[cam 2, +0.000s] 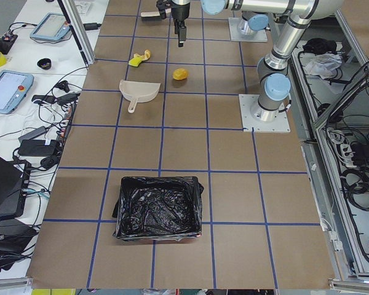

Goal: Sweep and dump trash into bin
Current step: 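Move the left gripper to the dustpan handle while the right approaches the brush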

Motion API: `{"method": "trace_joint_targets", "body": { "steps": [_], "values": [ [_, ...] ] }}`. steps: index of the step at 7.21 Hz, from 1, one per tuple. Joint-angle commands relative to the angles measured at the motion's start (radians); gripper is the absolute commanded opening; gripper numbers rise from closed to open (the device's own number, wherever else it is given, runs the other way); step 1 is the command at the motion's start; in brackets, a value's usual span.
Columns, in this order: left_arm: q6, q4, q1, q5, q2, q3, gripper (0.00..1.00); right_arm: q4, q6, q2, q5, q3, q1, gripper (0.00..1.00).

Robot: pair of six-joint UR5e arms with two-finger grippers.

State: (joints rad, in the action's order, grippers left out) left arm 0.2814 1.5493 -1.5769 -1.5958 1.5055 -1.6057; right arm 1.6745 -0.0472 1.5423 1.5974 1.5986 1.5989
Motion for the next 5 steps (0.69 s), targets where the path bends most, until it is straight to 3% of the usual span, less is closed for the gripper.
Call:
{"method": "trace_joint_targets", "body": {
  "steps": [1, 2, 5],
  "values": [
    [0.048, -0.014, 0.018, -0.009, 0.006, -0.016, 1.0, -0.001, -0.002, -0.001, -0.011, 0.003, 0.0, 1.0],
    [0.068, 0.003, 0.018, -0.098, 0.001, -0.038, 1.0, 0.005, 0.0, 0.001, -0.011, 0.0, 0.0, 1.0],
    [0.162, -0.151, 0.069, -0.118, 0.048, -0.057, 1.0, -0.009, 0.007, 0.001, 0.002, 0.0, 0.001, 1.0]
  ]
}}
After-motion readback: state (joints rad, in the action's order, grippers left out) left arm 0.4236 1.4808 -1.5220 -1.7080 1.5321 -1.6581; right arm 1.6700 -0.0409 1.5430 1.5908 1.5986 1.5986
